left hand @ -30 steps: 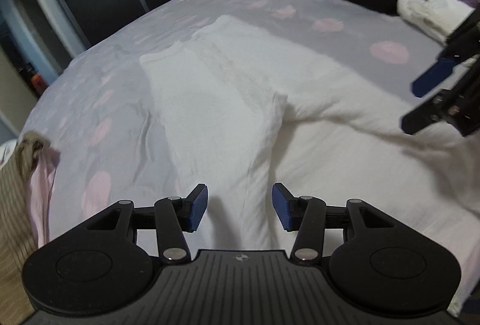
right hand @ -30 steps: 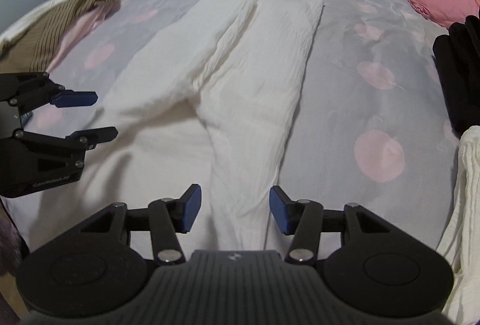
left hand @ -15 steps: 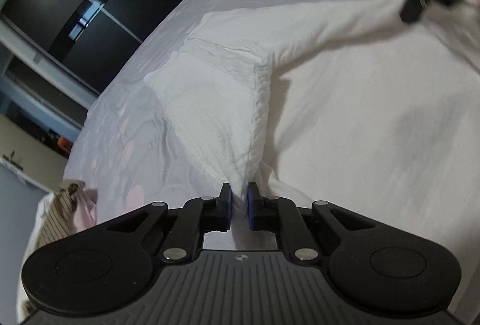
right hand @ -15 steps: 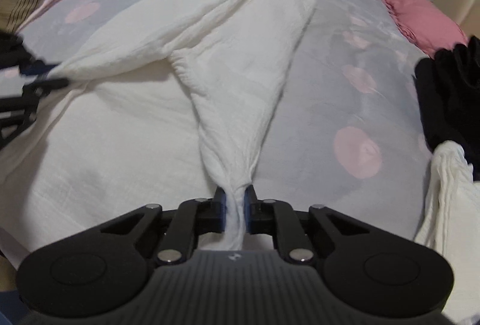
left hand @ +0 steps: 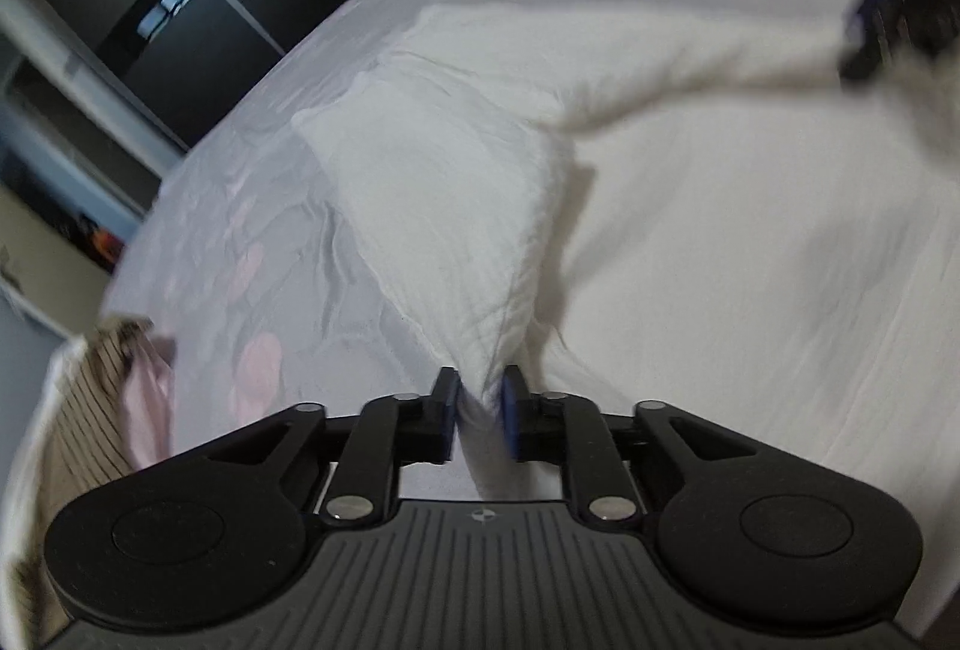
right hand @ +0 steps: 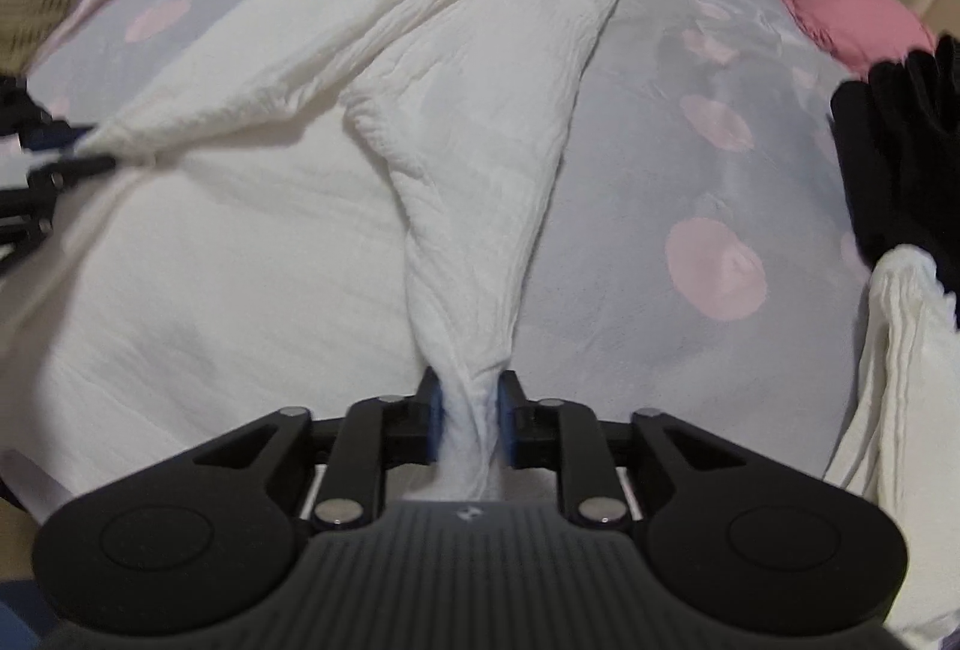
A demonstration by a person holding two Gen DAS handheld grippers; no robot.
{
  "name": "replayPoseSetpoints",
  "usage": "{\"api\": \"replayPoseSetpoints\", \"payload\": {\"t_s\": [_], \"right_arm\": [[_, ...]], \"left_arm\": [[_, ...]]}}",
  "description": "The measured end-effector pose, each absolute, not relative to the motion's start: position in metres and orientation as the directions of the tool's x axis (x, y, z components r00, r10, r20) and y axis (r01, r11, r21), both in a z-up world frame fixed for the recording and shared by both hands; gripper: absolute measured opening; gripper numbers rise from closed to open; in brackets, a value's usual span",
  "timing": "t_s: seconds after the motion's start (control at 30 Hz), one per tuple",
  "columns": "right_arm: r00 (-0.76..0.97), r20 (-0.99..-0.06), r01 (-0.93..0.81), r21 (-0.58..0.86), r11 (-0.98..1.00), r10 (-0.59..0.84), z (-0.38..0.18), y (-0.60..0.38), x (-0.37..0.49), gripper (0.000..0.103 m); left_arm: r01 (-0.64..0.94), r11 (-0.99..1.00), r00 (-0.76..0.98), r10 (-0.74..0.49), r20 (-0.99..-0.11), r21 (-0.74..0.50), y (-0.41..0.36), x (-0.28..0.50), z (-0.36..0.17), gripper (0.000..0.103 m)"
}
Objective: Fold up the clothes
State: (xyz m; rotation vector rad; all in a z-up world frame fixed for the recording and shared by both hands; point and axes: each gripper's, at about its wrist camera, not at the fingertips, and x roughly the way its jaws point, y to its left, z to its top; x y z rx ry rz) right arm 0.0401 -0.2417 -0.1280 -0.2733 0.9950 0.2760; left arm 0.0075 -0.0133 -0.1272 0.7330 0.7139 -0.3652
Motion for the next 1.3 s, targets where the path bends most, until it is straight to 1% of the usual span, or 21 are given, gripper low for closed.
{"api": "replayPoseSetpoints", "payload": {"t_s": [0.03,0.07,0.1,0.17,0.3,0.37,0.4,0.43,0.47,0.67,0.77,0.93,1.0,1.2,1.3], "right_arm": [[0.525,-0.843,-0.346,-0.089,0.934,0.114,-0.124,-0.242,0.039,0.038],[0.533,-0.837,-0.344,-0.078,0.936,0.126,-0.12,-0.243,0.037,0.041],[0.54,-0.83,-0.343,-0.067,0.937,0.138,-0.116,-0.244,0.037,0.041],[0.549,-0.82,-0.339,-0.041,0.94,0.163,-0.109,-0.247,0.036,0.043],[0.539,-0.817,-0.319,0.029,0.947,0.206,-0.101,-0.256,0.045,0.043],[0.536,-0.818,-0.307,0.041,0.951,0.208,-0.097,-0.26,0.054,0.044],[0.533,-0.82,-0.304,0.044,0.951,0.209,-0.096,-0.261,0.061,0.046],[0.528,-0.822,-0.304,0.049,0.951,0.211,-0.097,-0.261,0.069,0.055],[0.524,-0.825,-0.304,0.053,0.951,0.213,-0.098,-0.262,0.077,0.057],[0.495,-0.839,-0.3,0.078,0.951,0.225,-0.103,-0.268,0.125,0.057],[0.481,-0.846,-0.298,0.09,0.95,0.231,-0.106,-0.27,0.149,0.057],[0.457,-0.855,-0.291,0.117,0.95,0.246,-0.111,-0.274,0.191,0.059],[0.453,-0.85,-0.276,0.152,0.949,0.268,-0.116,-0.276,0.215,0.066],[0.451,-0.834,-0.231,0.234,0.944,0.317,-0.133,-0.276,0.285,0.066],[0.449,-0.822,-0.208,0.286,0.935,0.351,-0.142,-0.277,0.32,0.066]], "left_arm": [[0.529,0.721,0.706,-0.081,-0.703,0.448,-0.012,0.008,-0.12,0.023],[0.522,0.743,0.705,-0.099,-0.702,0.419,-0.01,0.008,-0.114,0.029],[0.518,0.762,0.7,-0.116,-0.704,0.389,-0.009,0.009,-0.109,0.036],[0.507,0.797,0.691,-0.15,-0.707,0.328,-0.008,0.011,-0.097,0.04],[0.483,0.843,0.67,-0.181,-0.72,0.237,-0.005,0.023,-0.08,0.042],[0.463,0.864,0.665,-0.191,-0.722,0.198,-0.003,0.036,-0.073,0.044],[0.448,0.876,0.664,-0.191,-0.723,0.18,-0.003,0.043,-0.07,0.044],[0.439,0.883,0.659,-0.194,-0.726,0.163,-0.002,0.051,-0.068,0.044],[0.431,0.891,0.654,-0.197,-0.73,0.145,-0.001,0.058,-0.066,0.044],[0.399,0.917,0.595,-0.255,-0.762,0.005,0.02,0.118,-0.066,0.044],[0.364,0.928,0.552,-0.278,-0.786,-0.072,0.034,0.153,-0.076,0.048],[0.31,0.934,0.48,-0.316,-0.818,-0.179,0.047,0.21,-0.1,0.048],[0.303,0.931,0.471,-0.333,-0.817,-0.204,0.047,0.231,-0.107,0.05],[0.292,0.925,0.447,-0.358,-0.819,-0.245,0.04,0.296,-0.129,0.051],[0.288,0.921,0.459,-0.373,-0.806,-0.262,0.039,0.324,-0.136,0.051]]}}
